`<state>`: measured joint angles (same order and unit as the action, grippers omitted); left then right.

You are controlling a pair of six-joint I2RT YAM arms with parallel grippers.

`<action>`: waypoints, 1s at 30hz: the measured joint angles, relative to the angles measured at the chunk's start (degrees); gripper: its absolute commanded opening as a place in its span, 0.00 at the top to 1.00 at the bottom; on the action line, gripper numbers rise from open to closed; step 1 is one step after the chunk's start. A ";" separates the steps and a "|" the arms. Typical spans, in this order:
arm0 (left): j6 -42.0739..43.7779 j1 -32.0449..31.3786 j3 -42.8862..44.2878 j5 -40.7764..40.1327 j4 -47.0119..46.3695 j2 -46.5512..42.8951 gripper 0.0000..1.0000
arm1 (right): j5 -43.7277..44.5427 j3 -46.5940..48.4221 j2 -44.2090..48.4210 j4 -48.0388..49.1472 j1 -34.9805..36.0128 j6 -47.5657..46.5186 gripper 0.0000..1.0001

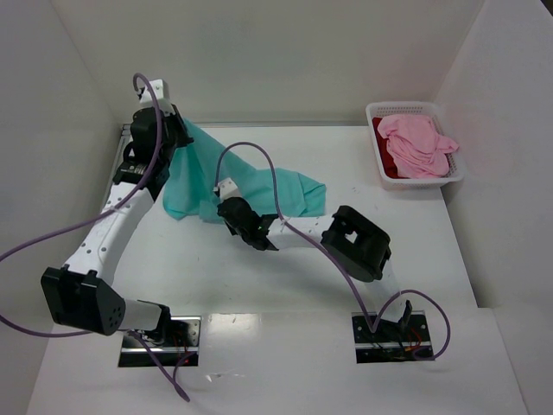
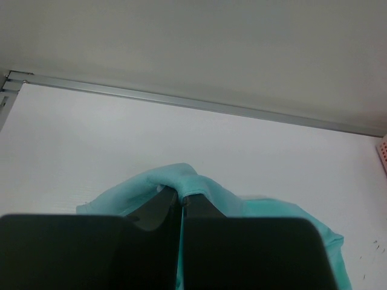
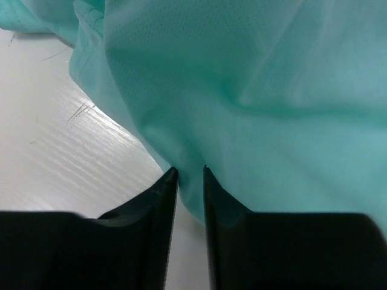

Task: Fold and stack the t-shirts
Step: Flatten out the tshirt

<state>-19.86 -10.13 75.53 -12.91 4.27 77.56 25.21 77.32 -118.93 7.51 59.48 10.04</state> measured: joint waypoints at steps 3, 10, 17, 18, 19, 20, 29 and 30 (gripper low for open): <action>-0.02 0.20 -0.17 0.35 -0.13 -0.17 1.00 | -0.17 0.04 0.11 -0.39 0.00 -0.50 0.42; -0.02 0.20 -0.68 1.07 -0.13 -0.20 1.00 | -2.05 0.04 0.28 -0.72 0.00 -0.72 0.28; -0.02 0.20 -0.70 1.46 -0.50 -0.20 1.00 | -3.43 4.76 -1.86 -2.75 0.00 -0.66 0.50; -0.02 0.20 -0.70 1.49 -0.50 -0.20 1.00 | -3.50 6.40 -2.78 -2.93 0.00 -0.63 0.55; -0.02 0.20 -0.70 1.51 -0.50 -0.20 1.00 | -3.56 7.54 -3.45 -3.06 0.00 -0.61 0.57; -0.02 0.20 -0.70 1.53 -0.50 -0.20 1.00 | -3.58 8.26 -3.96 -3.08 0.00 -0.55 0.60; -0.02 0.68 -0.70 1.90 -0.52 -0.20 1.00 | -2.45 9.25 -4.42 -4.44 0.00 -0.90 0.97; -0.02 0.70 -0.70 1.90 -0.52 -0.20 1.00 | -2.19 9.44 -4.46 -4.55 0.00 -0.85 0.99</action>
<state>-19.88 -9.43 74.83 -11.00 3.75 77.36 23.03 86.76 -123.39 2.96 59.48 9.19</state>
